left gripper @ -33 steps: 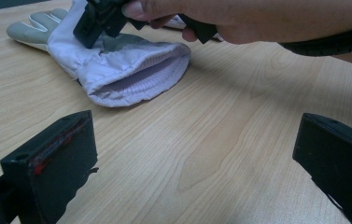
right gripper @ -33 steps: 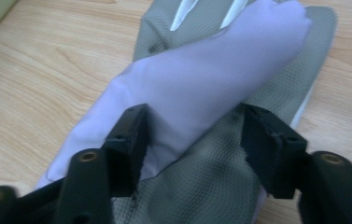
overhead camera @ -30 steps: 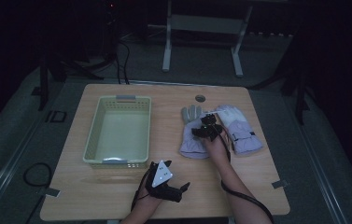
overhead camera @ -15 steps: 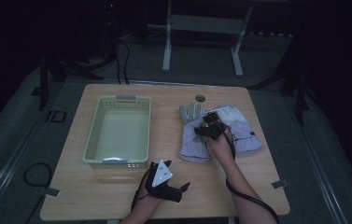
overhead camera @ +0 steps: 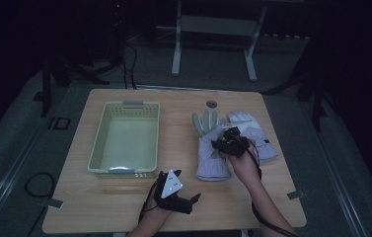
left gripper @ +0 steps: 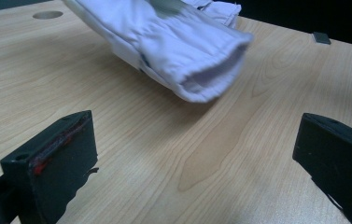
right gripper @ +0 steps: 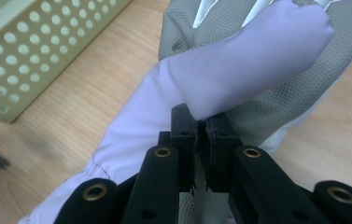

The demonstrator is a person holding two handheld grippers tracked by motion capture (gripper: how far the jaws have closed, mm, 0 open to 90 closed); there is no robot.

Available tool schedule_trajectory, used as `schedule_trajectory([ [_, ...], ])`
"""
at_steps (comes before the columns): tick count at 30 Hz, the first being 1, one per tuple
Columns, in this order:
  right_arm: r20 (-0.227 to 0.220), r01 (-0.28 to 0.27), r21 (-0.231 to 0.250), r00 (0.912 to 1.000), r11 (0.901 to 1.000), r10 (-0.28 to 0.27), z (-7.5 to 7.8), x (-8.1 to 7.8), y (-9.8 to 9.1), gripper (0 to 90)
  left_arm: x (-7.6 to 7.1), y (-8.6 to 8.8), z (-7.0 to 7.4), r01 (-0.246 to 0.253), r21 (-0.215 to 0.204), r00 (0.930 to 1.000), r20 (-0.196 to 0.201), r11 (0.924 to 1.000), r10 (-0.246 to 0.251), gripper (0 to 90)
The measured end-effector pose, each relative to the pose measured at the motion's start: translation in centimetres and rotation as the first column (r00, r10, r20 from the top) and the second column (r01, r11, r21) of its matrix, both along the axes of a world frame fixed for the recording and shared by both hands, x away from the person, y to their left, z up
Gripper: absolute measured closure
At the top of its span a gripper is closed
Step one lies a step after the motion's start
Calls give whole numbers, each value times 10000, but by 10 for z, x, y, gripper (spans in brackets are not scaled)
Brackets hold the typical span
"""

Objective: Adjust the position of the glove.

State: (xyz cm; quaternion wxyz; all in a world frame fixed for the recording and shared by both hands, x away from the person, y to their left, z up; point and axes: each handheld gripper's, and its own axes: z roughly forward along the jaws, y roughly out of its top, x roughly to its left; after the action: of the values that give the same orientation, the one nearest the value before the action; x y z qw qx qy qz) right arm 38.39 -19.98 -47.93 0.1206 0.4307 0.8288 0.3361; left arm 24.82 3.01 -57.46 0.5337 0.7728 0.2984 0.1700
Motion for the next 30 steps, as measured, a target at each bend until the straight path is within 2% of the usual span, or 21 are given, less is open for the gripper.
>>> schedule_trajectory([
  [5, -166, 154, -167, 9997, 9997, -157, -12, -7, -6, 841, 0, 0, 0, -1, -7, 10000, -32, 10000, 1, 0],
  [6, -212, 206, -268, 9995, 9994, -212, -21, -8, -10, 840, 0, 0, 0, -13, -6, 10000, -36, 10000, 13, 0],
  [8, -355, 268, -57, 9990, 9996, -270, -27, -6, -13, 840, 0, 0, 0, -2, 7, 10000, -29, 10000, 2, 0],
  [10, -430, 257, -84, 9987, 9996, -261, -30, -5, -13, 839, 0, 0, 0, -6, -1, 10000, -32, 10000, 6, 0],
  [15, -513, 375, -478, 9979, 9982, -399, -43, 1, -7, 818, 0, 0, 0, -1, 2, 10000, -33, 10000, 1, 0],
  [18, -658, 412, -474, 9969, 9980, -443, -50, 2, -6, 798, 0, 0, 0, 4, -25, 10000, -46, 10000, -4, 0],
  [22, -748, 411, -327, 9963, 9986, -435, -52, 4, -8, 797, 0, 0, 0, 5, -16, 10000, -51, 10000, -6, 0],
  [30, -654, 89, -629, 9978, 9980, -130, -51, 5, -13, 799, 1, 1, 0, 0, -18, 10000, -59, 10000, 0, 0],
])
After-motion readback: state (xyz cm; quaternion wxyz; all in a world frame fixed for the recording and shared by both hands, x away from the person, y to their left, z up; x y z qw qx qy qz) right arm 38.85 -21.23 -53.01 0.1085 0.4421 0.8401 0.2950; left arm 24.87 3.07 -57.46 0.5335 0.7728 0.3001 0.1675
